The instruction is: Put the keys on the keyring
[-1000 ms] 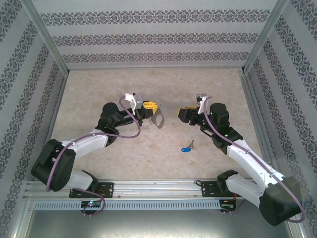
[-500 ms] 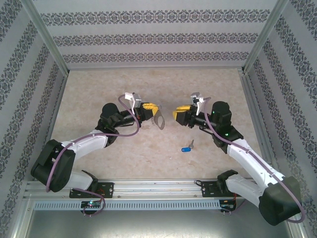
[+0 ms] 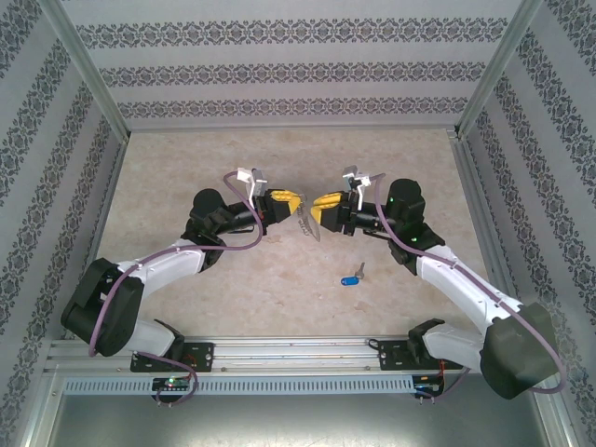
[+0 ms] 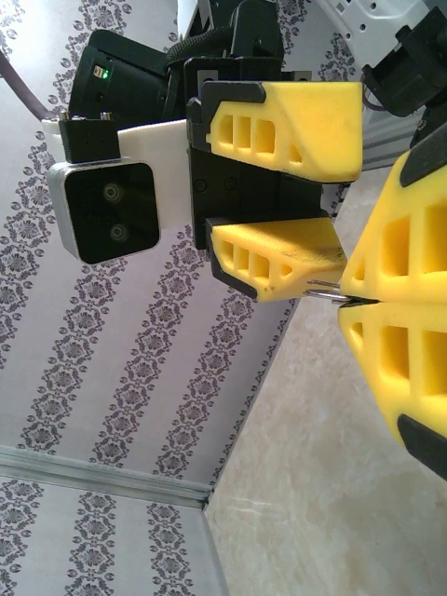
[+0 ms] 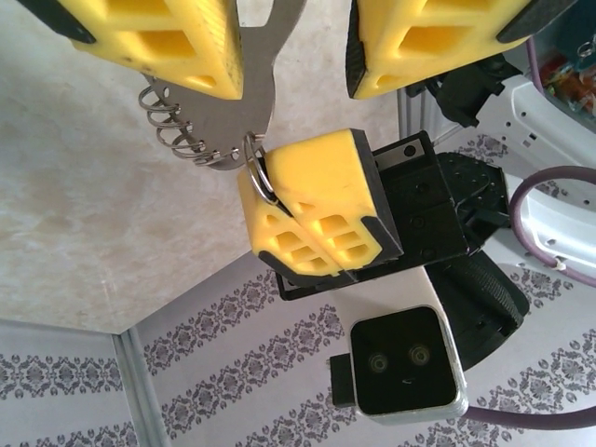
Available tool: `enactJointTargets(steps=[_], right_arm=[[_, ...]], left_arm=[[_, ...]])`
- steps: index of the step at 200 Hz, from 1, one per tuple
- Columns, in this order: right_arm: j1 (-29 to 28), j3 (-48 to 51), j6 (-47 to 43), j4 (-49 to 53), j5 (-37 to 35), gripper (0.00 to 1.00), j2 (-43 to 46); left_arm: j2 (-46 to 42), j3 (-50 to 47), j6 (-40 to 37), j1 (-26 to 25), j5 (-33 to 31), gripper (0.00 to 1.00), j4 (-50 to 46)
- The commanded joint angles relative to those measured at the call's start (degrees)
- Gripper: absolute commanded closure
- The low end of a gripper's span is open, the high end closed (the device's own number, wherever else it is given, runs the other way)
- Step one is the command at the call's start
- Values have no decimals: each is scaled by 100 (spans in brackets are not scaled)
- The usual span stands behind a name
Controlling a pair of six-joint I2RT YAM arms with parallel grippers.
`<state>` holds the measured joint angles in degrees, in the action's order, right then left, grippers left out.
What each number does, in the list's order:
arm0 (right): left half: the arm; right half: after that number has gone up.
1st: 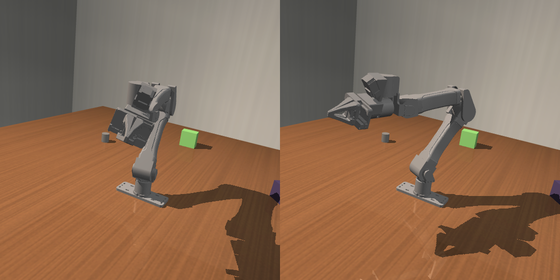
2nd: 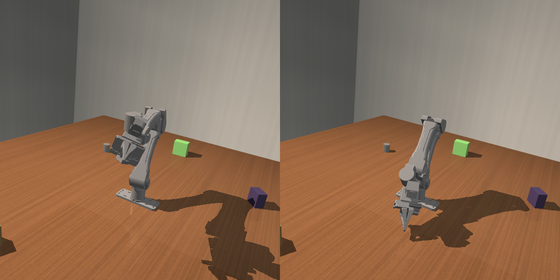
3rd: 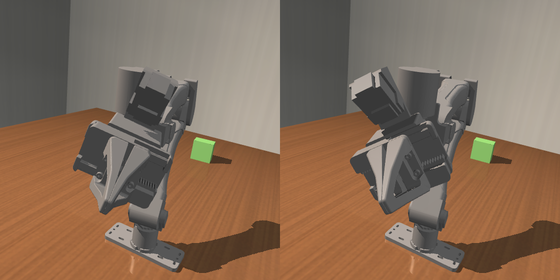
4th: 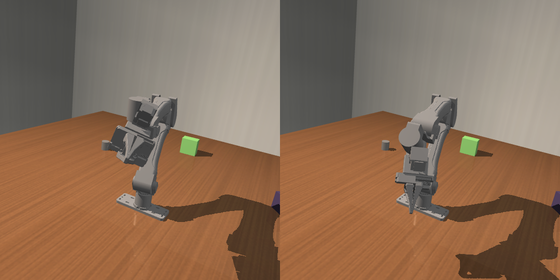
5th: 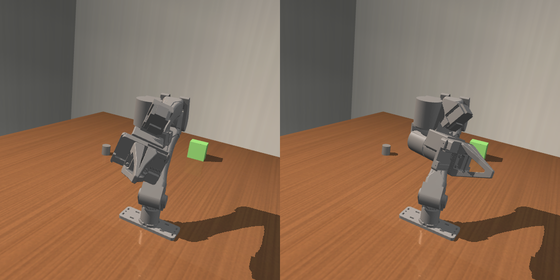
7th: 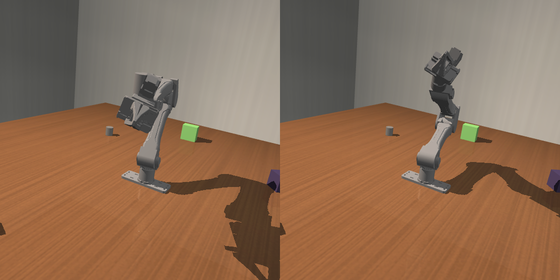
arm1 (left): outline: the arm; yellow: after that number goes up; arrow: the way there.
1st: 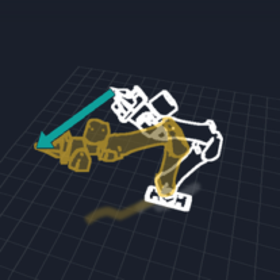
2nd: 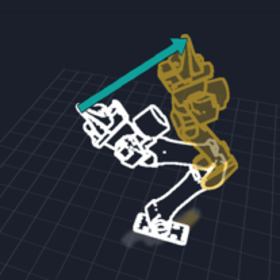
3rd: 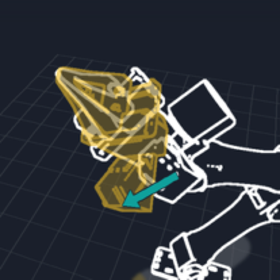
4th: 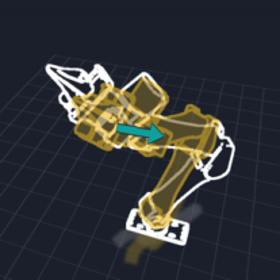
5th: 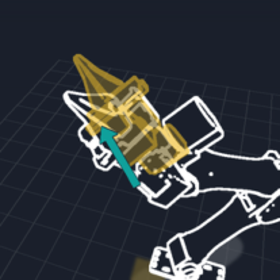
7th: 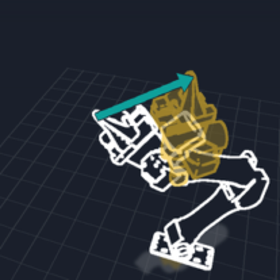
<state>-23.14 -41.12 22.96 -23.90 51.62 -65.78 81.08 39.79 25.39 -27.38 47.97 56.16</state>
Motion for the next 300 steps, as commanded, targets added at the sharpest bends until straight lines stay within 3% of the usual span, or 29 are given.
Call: enactJointTargets(steps=[1, 179, 254, 300], right_arm=[[-60, -233, -2, -387, 152, 65, -100], [-104, -492, 102, -669, 33, 75, -638], [-112, -510, 77, -658, 84, 100, -682], [-111, -492, 77, -706, 127, 100, -667]], left_arm=[[42, 207, 140, -44, 145, 100, 431], [107, 283, 186, -45, 279, 100, 396], [159, 331, 196, -42, 312, 100, 378], [176, 378, 186, -46, 388, 100, 356]])
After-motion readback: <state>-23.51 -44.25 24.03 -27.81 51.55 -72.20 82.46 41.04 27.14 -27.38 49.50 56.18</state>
